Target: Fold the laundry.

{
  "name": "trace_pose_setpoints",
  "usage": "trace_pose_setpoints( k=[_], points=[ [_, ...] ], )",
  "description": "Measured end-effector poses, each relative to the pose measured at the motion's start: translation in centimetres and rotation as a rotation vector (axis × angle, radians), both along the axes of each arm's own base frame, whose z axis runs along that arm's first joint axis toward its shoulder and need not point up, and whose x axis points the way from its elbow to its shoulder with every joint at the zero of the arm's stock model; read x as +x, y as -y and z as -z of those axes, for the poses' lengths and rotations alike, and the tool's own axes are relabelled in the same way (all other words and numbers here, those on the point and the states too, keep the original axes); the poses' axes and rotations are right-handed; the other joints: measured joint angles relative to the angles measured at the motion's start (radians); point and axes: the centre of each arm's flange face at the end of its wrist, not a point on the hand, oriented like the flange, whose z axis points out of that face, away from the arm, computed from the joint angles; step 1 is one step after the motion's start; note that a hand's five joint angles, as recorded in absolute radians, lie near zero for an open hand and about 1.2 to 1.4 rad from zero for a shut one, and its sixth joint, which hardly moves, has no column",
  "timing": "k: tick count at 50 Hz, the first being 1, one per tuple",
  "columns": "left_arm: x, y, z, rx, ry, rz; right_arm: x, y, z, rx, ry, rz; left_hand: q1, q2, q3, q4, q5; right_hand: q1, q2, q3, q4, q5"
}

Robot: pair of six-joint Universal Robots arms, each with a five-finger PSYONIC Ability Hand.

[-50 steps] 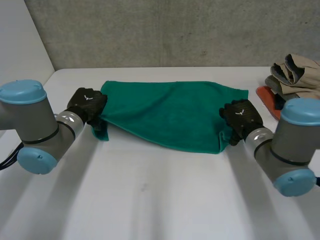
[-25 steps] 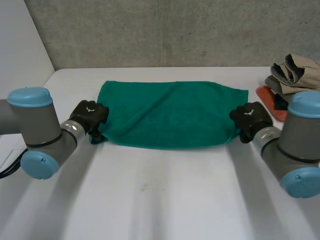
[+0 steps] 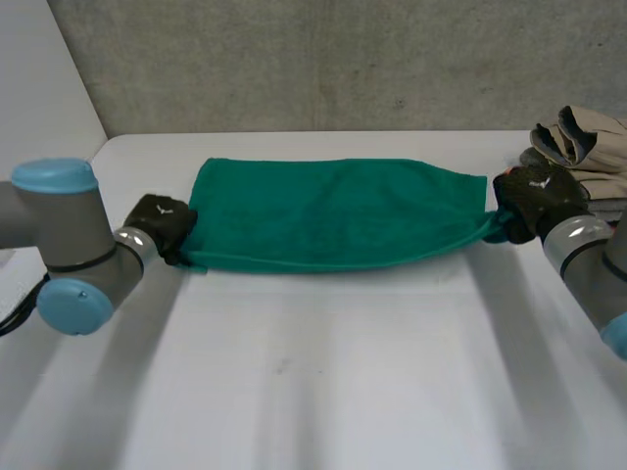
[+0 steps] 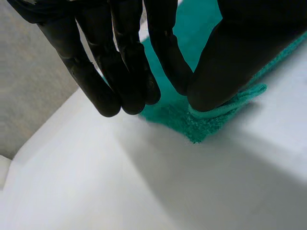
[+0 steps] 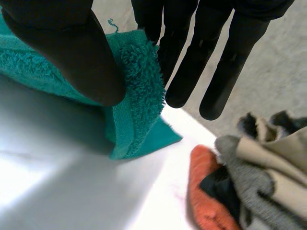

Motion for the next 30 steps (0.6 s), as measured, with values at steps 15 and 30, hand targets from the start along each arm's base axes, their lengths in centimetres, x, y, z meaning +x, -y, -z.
trace_pose_setpoints(
  k=[15, 30],
  points=[
    [2.9, -8.1, -23.4, -0.495, -0.225, 0.033, -2.6, -0.6, -14.7, -0.218, -0.004, -0.021, 0.0, 0.002, 0.002, 0.0, 0.0, 0.0, 0.0, 0.003, 0.001, 0.007],
    [1.5, -4.5, -13.1, -0.139, -0.098, 0.044, 0.7, -1.2, -9.0, 0.05, -0.153, -0.142, -0.613, -0.562, -0.551, -0.564, -0.526, -0.001, 0.0, 0.003, 0.001, 0.007]
  ],
)
